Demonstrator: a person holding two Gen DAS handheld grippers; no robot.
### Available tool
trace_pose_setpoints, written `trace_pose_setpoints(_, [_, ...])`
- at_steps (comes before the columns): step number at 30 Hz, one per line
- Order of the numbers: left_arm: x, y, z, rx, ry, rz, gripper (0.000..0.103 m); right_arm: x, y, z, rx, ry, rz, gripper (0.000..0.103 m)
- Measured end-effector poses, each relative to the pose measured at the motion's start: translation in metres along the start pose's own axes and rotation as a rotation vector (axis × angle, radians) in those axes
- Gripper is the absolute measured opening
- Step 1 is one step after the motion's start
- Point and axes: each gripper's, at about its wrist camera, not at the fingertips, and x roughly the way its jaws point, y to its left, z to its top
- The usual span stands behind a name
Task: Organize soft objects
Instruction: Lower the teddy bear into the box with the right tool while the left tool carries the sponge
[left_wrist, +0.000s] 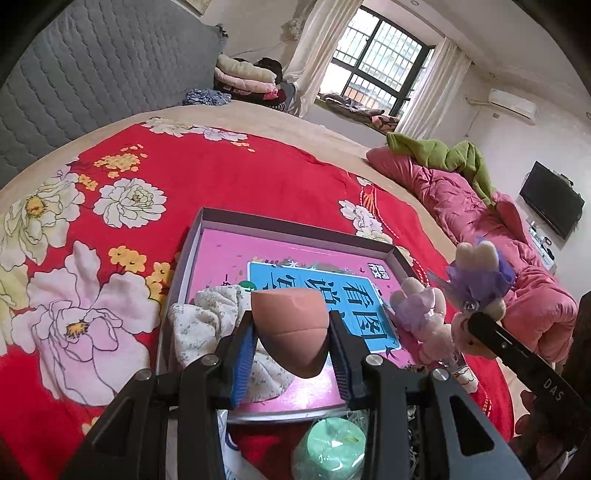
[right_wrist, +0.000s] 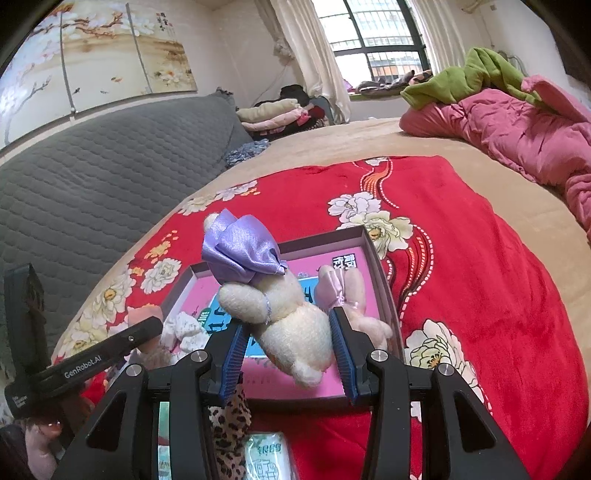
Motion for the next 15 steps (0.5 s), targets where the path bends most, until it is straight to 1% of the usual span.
trace_pose_setpoints(9, [0.012,0.005,-0.002,0.009,0.037,0.004,0.038,0.011,0.002,0.003,-0.011,0.017,-0.023,0.045])
trace_pose_setpoints(15, [0.016,0.009,-0.004,0.007,0.063,0.006,0.038,0.023,0.001,0.004,0.01,0.055,-0.016,0.045])
